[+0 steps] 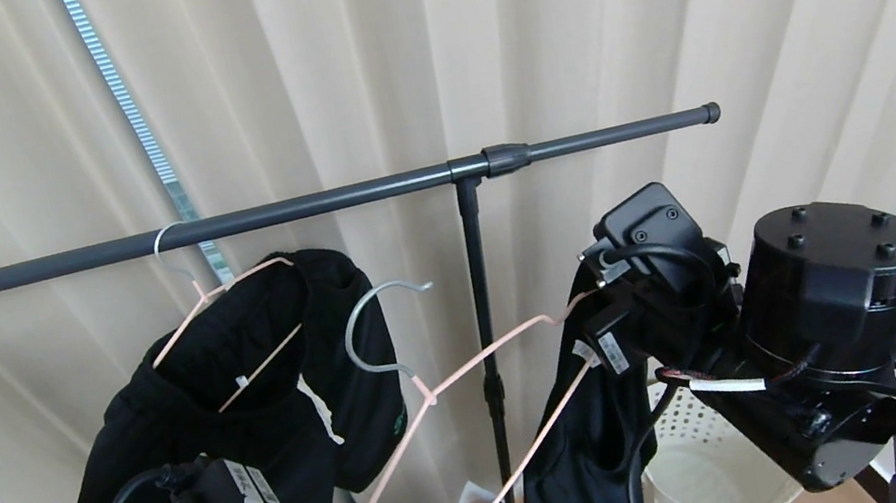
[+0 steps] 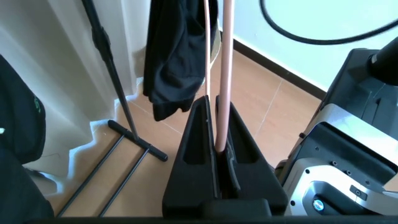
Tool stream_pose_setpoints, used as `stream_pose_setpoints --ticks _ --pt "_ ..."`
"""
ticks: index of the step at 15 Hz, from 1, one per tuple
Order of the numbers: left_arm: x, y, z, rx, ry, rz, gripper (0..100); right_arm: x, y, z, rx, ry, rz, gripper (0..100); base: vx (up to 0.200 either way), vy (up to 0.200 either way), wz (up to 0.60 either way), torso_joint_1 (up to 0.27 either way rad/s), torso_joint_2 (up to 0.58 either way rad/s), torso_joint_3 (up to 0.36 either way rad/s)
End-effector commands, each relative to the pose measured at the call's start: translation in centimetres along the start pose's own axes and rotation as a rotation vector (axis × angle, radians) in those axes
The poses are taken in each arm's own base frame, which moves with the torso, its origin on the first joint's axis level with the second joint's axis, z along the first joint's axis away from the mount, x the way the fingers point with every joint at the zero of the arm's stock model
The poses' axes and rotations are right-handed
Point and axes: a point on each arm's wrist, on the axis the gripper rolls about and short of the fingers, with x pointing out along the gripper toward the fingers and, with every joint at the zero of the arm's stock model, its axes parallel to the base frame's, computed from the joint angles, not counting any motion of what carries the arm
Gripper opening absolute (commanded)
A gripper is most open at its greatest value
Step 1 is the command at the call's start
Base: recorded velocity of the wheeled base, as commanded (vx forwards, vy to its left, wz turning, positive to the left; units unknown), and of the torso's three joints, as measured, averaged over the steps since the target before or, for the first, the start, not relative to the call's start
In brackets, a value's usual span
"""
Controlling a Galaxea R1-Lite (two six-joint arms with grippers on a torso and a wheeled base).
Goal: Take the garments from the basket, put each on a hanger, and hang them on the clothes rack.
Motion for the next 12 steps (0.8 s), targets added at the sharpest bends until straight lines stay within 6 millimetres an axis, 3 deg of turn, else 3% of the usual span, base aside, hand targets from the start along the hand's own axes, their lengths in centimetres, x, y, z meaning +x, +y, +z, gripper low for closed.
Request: stream_pose_setpoints --ticks 1,5,12 --pt "0.0 0.1 -0.1 -0.005 0.005 0.008 0 -0.8 -0.2 0.7 0.014 -0.026 0.01 0 0.0 0.0 0.0 0.0 0.0 0.0" --pt "0.0 0.1 -0.2 -0.003 0.007 0.008 0 -3.6 1.9 1.6 0.025 -0.073 0.126 0 0.0 0.0 0.0 0.0 0.0 0.0" --pt "0.0 0.2 -0.3 0.002 -0.008 0.009 0 -6.7 4.3 2.5 0.074 -0.116 0.258 0 0.0 0.0 0.0 0.0 0.0 0.0"
